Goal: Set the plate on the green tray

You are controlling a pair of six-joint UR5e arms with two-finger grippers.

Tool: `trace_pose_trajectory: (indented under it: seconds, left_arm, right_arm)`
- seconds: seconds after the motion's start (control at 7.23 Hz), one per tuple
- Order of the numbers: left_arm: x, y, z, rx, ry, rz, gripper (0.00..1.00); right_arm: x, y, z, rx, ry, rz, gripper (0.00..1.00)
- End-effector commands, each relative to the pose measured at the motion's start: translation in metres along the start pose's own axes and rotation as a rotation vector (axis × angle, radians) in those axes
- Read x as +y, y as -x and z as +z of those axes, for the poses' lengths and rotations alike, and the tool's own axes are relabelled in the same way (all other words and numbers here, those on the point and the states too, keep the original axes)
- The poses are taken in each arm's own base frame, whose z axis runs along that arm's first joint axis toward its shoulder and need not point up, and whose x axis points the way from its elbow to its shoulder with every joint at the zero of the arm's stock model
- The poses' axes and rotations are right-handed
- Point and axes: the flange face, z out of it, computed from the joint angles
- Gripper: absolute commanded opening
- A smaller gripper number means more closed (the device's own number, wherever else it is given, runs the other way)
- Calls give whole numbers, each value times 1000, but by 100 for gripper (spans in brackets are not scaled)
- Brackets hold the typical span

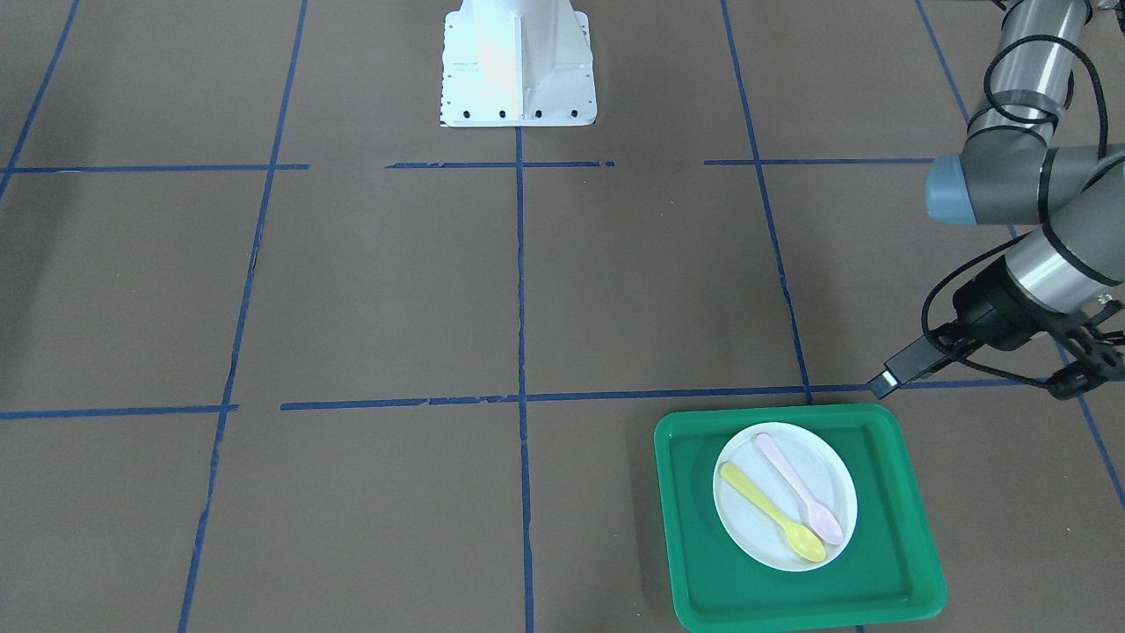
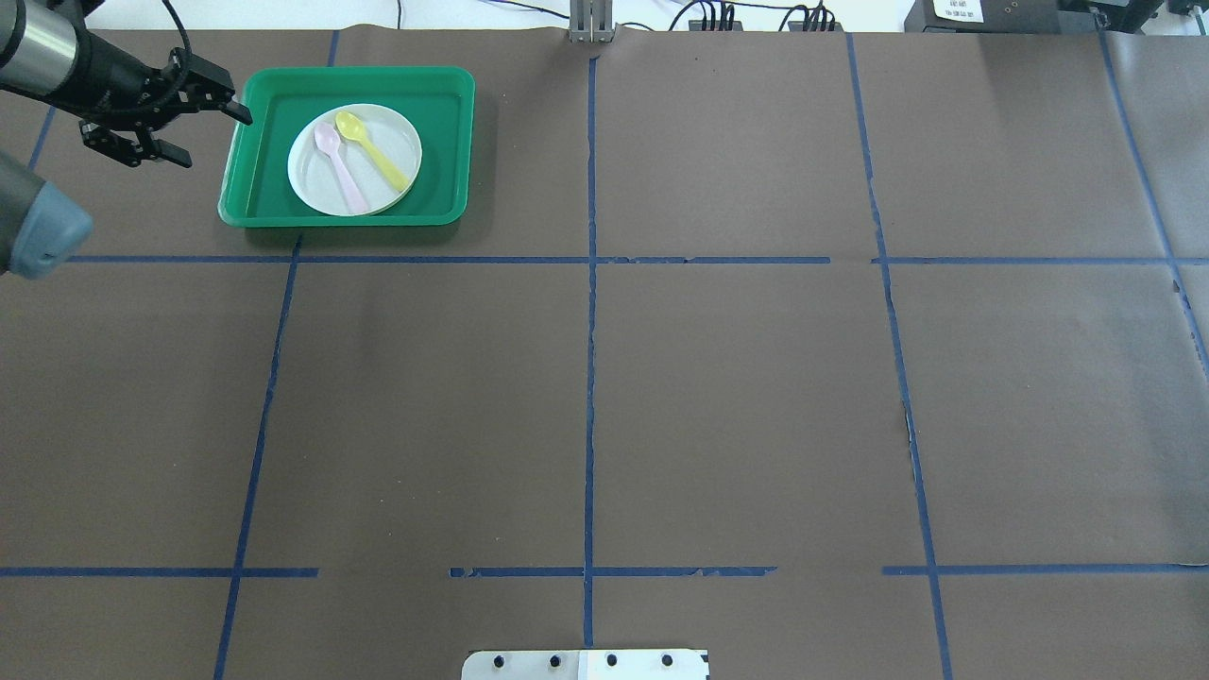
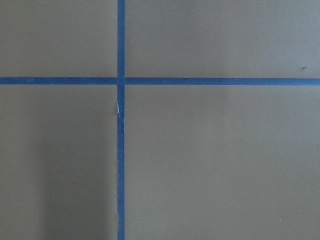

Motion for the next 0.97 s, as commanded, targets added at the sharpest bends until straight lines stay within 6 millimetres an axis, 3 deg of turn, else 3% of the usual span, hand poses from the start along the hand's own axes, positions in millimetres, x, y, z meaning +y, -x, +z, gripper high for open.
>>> trace_pose_trajectory:
  seconds: [0.0,0.28,0.55,0.69,0.83]
  left_arm:
    - [22,38,-59,-46,-39,280,100]
    - [2,63,-86,-168,-55,502,100]
    - [-36,127,-138,-287,-15,752,100]
    - [-40,184,-160,-326,15,764,100]
    - [-43,243,-166,-359,59,674,100]
  right_arm:
    - [0,0,0,0,0,0,100]
    - [0,0,0,0,-1,-1,100]
    - [0,0,0,0,-1,-1,100]
    - [0,0,1,0,1,1,100]
    - [0,0,0,0,-1,-1,100]
